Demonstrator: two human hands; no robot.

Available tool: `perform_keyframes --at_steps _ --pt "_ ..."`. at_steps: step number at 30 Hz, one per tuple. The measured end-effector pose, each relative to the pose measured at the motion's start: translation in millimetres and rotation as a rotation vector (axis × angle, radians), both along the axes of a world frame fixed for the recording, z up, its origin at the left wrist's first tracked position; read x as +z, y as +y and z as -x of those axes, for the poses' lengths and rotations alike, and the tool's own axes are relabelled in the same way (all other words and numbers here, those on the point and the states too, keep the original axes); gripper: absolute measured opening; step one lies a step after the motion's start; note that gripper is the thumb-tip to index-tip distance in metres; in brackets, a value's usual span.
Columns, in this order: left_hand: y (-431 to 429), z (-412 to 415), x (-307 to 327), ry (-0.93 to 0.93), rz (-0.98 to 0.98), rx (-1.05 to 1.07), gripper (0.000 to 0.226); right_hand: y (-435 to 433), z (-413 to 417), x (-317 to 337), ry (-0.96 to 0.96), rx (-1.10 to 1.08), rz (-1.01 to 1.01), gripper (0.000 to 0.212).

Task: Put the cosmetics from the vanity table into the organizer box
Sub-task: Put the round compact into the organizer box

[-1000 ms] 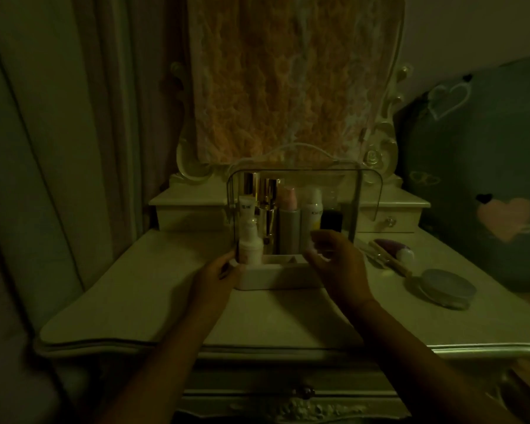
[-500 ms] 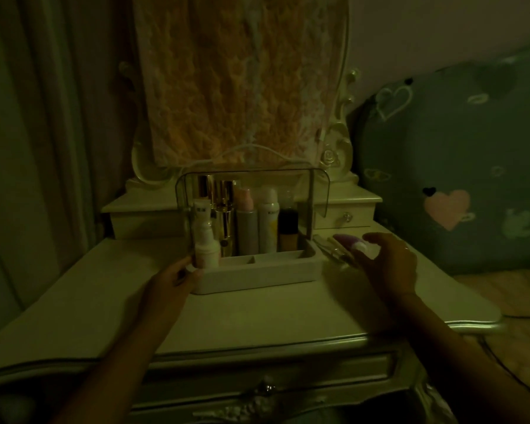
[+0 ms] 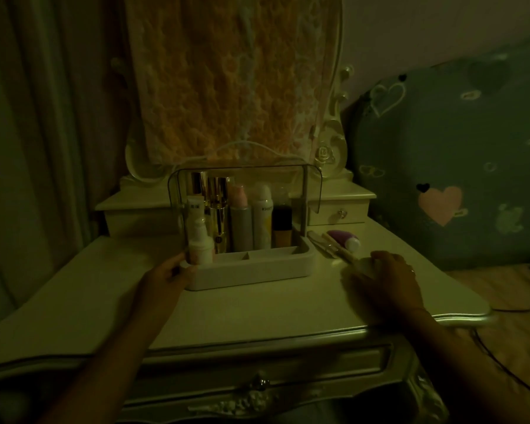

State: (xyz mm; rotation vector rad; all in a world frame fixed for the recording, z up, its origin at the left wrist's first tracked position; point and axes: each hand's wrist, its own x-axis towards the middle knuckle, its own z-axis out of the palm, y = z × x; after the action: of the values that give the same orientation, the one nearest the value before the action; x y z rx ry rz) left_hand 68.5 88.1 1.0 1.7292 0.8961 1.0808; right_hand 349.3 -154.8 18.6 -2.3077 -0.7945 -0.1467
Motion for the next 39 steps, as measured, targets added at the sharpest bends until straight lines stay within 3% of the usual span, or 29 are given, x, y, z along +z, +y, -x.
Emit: perform_keyframes --at_steps 11,16,20,25,30,34,39 --pt "-2 0 2 0.001 0.016 0.011 0.043 11 50 5 0.101 0.497 -0.141 0.075" --pt "-3 0 2 -0.007 0.030 0.001 0.042 10 40 6 0.183 0.421 -0.025 0.076" --pt "-4 1 3 -0.007 0.028 -0.008 0.041 12 37 7 0.137 0.379 0.119 0.074" --pt "-3 2 2 0.000 0.028 0.001 0.041 14 38 12 0.148 0.475 0.086 0.057" --pt "-4 2 2 0.014 0.019 0.003 0.043 16 39 16 0.209 0.480 0.079 0.077" --pt "-6 2 4 0.004 -0.002 0.005 0.041 16 38 19 0.218 0.492 0.165 0.055" --pt "-6 1 5 0.011 0.019 0.019 0.043 15 42 22 0.272 0.534 0.087 0.070"
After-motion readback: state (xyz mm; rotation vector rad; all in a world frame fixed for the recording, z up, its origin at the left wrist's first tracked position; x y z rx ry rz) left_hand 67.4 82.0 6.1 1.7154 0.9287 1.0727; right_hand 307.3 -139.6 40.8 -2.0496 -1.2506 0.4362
